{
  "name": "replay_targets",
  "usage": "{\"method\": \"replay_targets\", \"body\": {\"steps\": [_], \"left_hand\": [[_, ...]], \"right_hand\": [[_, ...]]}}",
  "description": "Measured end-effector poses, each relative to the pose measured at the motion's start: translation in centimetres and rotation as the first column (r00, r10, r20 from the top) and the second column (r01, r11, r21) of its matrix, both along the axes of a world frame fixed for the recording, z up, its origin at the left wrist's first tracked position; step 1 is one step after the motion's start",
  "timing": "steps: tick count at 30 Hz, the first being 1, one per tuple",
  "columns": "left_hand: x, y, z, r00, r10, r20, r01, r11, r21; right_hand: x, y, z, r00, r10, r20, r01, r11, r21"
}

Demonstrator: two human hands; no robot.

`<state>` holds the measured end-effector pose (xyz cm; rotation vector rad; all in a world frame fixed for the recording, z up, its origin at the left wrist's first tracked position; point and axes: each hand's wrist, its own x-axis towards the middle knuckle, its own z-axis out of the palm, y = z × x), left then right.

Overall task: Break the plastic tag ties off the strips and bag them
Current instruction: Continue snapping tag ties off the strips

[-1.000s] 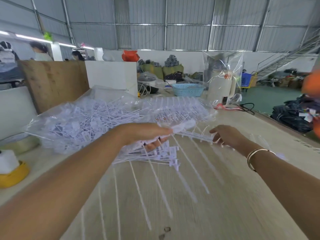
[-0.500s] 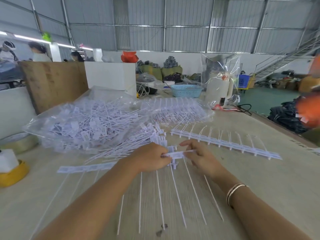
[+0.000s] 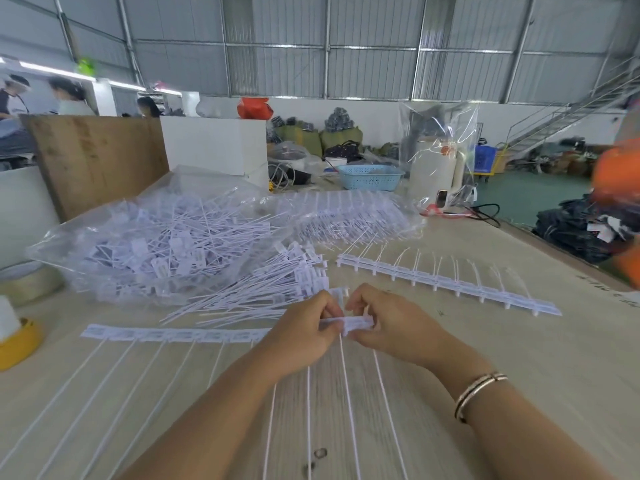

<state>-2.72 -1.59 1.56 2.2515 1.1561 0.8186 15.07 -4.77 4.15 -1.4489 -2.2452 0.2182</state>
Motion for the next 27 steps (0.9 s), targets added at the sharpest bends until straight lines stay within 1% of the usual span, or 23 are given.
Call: {"method": "replay_targets", "body": {"steps": [2,4,6,9,11,19,23,25,27], "left_hand": [[-0.1,0.0,-0.1,1.000,-0.001,0.020,0.001,1.000,0.008],[-0.4,0.0,-0.1,0.998,-0.001,0.061,0.001,1.000,-0.005],[-0.5,0.0,-0.1,0.997,-0.006,0.071,0.007,1.000,-0.017],[-0.6,0.1,-0.3,1.000,-0.003,0.021,0.003,1.000,0.000],[-0.7,0.2,-0.4,1.000,-0.009,0.015,0.009,1.000,0.005],[-1.2,0.5,-0.2,0.996,-0.082,0.038,0.083,0.996,-0.016],[-1.2,0.4,-0.4,0.994,-0.103,0.045,0.102,0.995,0.010],[-1.2,0.4,-0.4,0.993,-0.099,0.057,0.099,0.995,0.004],[-1.2,0.4,-0.4,0.992,-0.096,0.076,0.097,0.995,-0.007]], "right_hand": [[-0.3,0.1,0.0,0.997,-0.031,0.074,0.021,0.991,0.132],[-0.2,0.3,-0.1,0.992,-0.062,0.113,0.034,0.971,0.235],[0.0,0.5,-0.3,0.988,-0.068,0.141,0.028,0.962,0.273],[0.3,0.8,-0.6,0.982,-0.064,0.177,0.010,0.956,0.294],[0.3,1.0,-0.8,0.979,-0.071,0.190,0.009,0.951,0.308],[0.3,1.0,-1.1,0.986,-0.026,0.165,-0.015,0.970,0.242],[0.3,1.2,-1.2,0.990,0.016,0.138,-0.039,0.985,0.166],[0.4,1.2,-1.1,0.994,0.022,0.109,-0.035,0.991,0.126],[0.5,1.2,-1.1,0.998,0.035,0.046,-0.038,0.996,0.081]]}}
